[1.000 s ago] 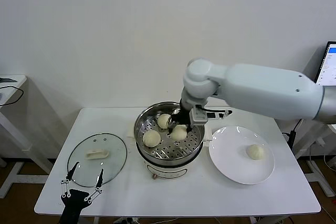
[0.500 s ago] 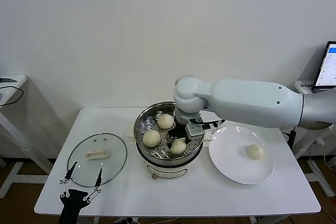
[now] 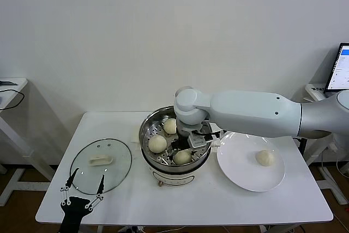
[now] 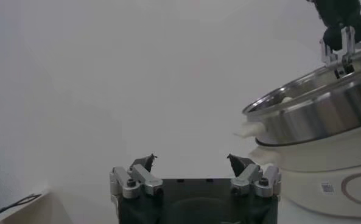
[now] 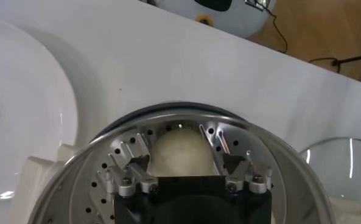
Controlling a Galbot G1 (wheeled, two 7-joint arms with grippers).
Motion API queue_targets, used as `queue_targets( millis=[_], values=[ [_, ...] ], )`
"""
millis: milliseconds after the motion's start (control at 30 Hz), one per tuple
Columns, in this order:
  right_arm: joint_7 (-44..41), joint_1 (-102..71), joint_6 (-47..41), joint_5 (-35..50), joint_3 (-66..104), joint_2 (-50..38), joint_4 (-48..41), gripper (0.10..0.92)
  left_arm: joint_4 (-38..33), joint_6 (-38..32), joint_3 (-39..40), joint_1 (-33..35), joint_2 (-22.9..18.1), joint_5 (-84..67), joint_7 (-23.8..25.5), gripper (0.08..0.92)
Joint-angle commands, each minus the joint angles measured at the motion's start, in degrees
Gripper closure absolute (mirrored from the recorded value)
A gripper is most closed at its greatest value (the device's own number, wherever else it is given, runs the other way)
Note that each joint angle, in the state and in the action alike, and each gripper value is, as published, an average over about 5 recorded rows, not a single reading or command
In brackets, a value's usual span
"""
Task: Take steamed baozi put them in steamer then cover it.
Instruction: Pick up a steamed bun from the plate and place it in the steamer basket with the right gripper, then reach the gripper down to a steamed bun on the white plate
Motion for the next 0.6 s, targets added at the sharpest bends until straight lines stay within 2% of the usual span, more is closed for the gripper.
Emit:
queue_targets(
  millis=[33,133,267,433,600],
  values=[
    [-2.3,1.6,-2.4,3.0,2.8,-2.1,0.1,0.203,0.2,0.0,0.1,-0.1,0.1,0.0,-0.1,0.177],
    [-6.2,3.9,-9.1,10.1,5.8,-5.7,-0.5,0.203,0.1,0.1,0.0,0.0,0.4,0.0,-0.1,0.177],
    [-12.0,5.1,-18.5,16.6,12.2,-11.1,-5.6,0.203,0.2,0.2,0.0,0.0,0.6,0.0,-0.1,0.177],
    [-10.7,6.1,-36.8,29.4,12.1,-18.6,-16.6,0.203,0.1,0.2,0.3,0.1,0.7,0.1,-0.1,0.177],
    [-10.8,3.3,-41.9,32.3,10.0,-23.3,-28.9,0.203,0.0,0.2,0.6,0.0,0.7,0.2,0.0,0.177]
  ],
)
